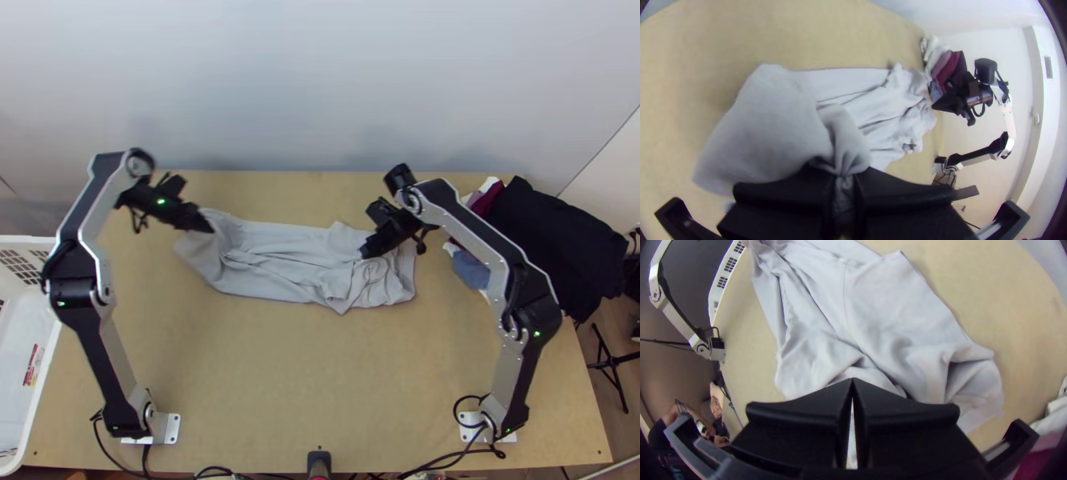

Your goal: Fold the t-shirt

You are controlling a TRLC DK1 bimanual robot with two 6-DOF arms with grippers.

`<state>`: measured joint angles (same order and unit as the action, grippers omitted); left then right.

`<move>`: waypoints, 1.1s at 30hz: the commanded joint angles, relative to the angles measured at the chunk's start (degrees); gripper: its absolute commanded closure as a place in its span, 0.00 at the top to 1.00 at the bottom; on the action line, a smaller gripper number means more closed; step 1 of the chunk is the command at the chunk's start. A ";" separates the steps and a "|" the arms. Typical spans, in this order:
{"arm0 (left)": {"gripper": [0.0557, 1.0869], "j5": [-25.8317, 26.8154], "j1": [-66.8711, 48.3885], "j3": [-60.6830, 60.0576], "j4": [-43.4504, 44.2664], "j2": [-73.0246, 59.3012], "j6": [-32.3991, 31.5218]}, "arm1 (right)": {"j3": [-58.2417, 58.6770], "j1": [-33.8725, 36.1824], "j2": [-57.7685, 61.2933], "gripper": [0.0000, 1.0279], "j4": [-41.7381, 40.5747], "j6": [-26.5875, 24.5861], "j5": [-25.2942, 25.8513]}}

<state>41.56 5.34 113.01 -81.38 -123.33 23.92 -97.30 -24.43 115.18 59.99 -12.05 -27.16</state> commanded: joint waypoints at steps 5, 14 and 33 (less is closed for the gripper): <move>0.04 5.37 -23.19 17.15 -3.08 -0.77 -11.97 | 12.13 8.78 -12.78 0.03 0.75 -0.34 0.09; 0.04 5.55 -39.27 19.70 8.08 -7.45 -21.55 | 25.93 15.55 -23.15 0.03 -1.01 -0.34 0.17; 0.21 1.24 -44.72 20.14 39.55 -19.32 -40.89 | 30.06 18.62 -27.72 0.03 -1.71 -0.16 0.17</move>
<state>44.31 -36.58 132.97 -49.58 -141.05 -12.10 -67.83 -6.15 87.74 58.67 -12.43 -26.98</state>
